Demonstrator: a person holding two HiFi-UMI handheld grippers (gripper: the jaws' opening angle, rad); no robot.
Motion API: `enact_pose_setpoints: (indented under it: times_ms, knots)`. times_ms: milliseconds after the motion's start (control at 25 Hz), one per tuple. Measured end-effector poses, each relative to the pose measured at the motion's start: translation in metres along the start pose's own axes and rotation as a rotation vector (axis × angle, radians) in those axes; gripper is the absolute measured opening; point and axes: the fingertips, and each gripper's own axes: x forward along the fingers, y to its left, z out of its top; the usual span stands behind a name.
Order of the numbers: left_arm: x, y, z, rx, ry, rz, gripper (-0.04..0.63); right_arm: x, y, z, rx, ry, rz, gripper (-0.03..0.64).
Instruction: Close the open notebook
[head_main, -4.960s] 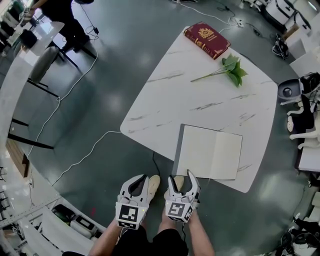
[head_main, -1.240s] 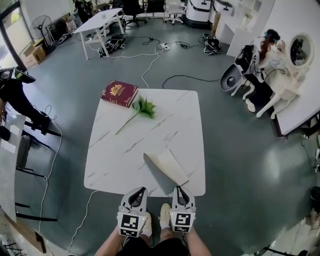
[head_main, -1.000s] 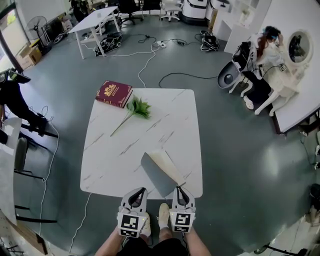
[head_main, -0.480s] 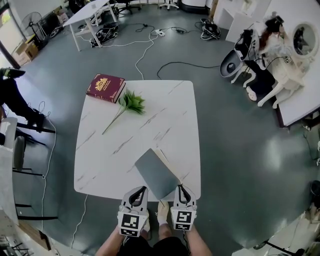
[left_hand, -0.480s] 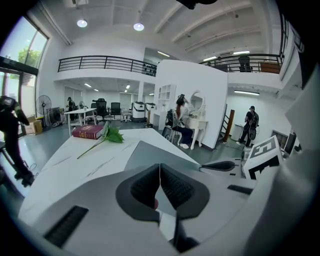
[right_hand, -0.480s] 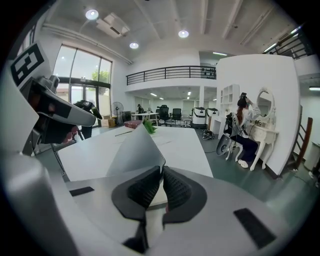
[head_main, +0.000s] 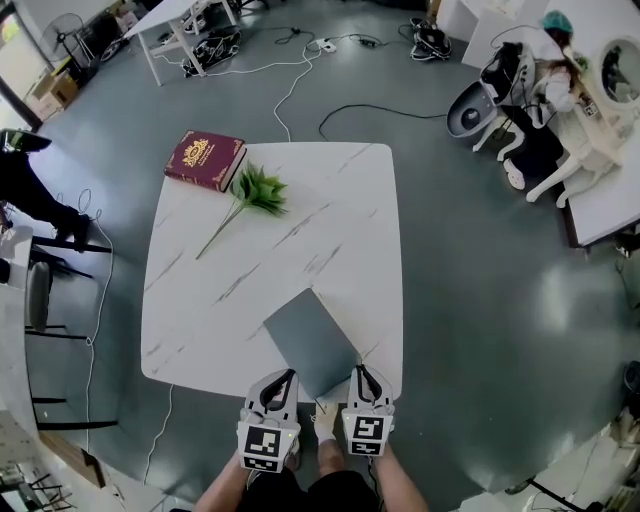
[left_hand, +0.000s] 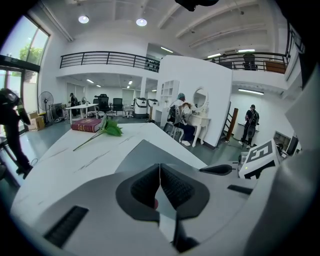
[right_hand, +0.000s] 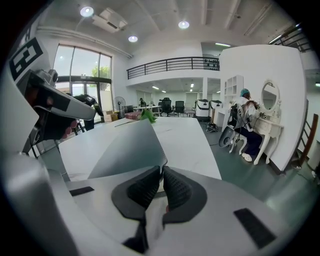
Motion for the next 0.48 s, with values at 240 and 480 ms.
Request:
enact_pose_setpoints:
  times_ms: [240, 480]
  knots:
    - [0.012, -0.001, -0.008, -0.013, 0.017, 0.004, 0.025, 0.009, -0.002, -0.008, -0.022, 0.028, 0.013, 0.041]
    - [0.017, -0.003, -0.008, -0.024, 0.018, 0.003, 0.025, 0.009, -0.006, -0.009, -0.02, 0.026, -0.006, 0.07]
